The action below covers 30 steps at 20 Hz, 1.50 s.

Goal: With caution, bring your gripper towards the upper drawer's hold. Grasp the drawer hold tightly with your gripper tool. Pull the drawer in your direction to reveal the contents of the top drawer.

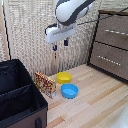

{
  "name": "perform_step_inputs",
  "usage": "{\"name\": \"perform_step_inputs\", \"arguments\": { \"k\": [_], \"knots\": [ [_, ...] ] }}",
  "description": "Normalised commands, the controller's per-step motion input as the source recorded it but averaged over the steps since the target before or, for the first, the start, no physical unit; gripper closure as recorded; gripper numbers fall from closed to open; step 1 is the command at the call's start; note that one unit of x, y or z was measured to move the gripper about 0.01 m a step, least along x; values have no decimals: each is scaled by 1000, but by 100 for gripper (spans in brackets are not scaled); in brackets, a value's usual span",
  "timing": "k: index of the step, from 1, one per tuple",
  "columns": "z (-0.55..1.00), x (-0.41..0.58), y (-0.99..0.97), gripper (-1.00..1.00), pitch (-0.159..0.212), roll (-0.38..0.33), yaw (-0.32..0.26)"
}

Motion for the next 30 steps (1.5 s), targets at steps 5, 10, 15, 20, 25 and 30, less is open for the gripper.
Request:
{"name": "perform_step_inputs", "arguments": {
  "k": [5,10,15,20,25,30],
  "knots": [
    [279,425,0,-100,56,-319,0],
    [233,409,0,-100,70,-328,0],
    [241,326,10,-100,55,-336,0],
    [247,318,15,-100,50,-338,1],
    [255,305,29,-100,42,-341,12],
    [296,307,56,-100,32,-331,20]
  ]
}}
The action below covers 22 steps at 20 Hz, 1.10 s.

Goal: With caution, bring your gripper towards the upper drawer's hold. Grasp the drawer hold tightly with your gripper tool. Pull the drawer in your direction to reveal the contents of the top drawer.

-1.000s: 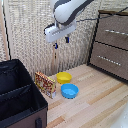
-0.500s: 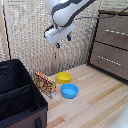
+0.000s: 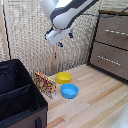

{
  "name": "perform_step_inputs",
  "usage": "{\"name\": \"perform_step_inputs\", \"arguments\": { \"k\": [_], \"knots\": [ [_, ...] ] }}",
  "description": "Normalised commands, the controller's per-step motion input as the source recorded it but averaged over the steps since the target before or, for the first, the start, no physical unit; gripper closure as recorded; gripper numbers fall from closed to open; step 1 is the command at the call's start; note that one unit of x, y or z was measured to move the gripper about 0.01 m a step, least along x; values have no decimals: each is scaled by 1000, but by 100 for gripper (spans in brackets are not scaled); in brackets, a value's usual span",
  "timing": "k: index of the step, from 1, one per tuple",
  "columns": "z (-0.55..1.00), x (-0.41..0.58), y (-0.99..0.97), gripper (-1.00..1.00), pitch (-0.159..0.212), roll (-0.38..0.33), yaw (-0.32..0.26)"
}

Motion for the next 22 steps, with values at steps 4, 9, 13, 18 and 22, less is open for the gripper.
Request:
{"name": "perform_step_inputs", "arguments": {
  "k": [4,9,13,18,22],
  "knots": [
    [391,349,91,-100,32,-299,12],
    [387,365,81,-100,39,-296,2],
    [69,107,-26,-100,41,-369,55],
    [33,-219,-290,-100,-21,-342,139],
    [297,-466,-397,-100,-5,-272,90]
  ]
}}
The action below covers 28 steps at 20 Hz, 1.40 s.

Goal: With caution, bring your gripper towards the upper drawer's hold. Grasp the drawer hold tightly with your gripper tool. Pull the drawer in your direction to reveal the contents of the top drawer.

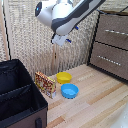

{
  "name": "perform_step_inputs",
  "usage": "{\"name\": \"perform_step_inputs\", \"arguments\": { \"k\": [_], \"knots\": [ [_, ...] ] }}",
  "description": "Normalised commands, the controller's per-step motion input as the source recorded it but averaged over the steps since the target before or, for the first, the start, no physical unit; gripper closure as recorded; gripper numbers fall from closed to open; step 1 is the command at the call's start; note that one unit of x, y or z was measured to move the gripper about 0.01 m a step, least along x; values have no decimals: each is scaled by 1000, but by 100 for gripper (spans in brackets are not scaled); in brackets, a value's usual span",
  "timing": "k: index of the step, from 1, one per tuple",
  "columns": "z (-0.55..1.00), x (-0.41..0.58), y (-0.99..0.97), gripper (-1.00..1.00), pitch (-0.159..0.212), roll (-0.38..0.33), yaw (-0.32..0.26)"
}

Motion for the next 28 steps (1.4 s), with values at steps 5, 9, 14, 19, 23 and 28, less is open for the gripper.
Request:
{"name": "perform_step_inputs", "arguments": {
  "k": [5,9,14,19,23,28],
  "knots": [
    [337,-617,-379,-100,0,-255,74],
    [-50,-294,-469,-100,0,-186,152],
    [-103,-116,-538,-100,-6,-166,172],
    [49,-195,-498,-100,-26,-238,130],
    [154,-346,-551,-100,-11,-271,68],
    [77,-403,-677,-100,-1,-237,31]
  ]
}}
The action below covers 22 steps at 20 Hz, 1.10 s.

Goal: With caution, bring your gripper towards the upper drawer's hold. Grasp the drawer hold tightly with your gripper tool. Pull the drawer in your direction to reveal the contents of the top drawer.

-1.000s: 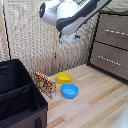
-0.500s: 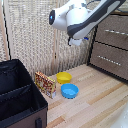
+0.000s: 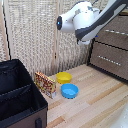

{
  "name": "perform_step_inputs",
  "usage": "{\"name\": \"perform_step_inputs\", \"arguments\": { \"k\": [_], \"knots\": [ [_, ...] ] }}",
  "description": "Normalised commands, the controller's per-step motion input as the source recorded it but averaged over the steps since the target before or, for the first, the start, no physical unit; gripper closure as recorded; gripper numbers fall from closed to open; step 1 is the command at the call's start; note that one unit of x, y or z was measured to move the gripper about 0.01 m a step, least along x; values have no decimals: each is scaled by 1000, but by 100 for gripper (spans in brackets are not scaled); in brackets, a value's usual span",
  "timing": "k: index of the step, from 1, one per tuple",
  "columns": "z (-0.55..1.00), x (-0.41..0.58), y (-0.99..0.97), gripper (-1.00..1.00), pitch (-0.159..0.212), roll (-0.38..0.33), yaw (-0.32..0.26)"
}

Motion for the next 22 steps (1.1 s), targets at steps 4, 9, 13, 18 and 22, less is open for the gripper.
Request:
{"name": "perform_step_inputs", "arguments": {
  "k": [4,9,13,18,22],
  "knots": [
    [-50,-317,-724,-100,-22,-160,74],
    [-96,-183,-619,-100,-44,-96,106],
    [0,-96,-644,-100,-68,-11,87],
    [-98,-48,-583,-100,-34,-31,93],
    [-212,0,-376,100,0,-39,105]
  ]
}}
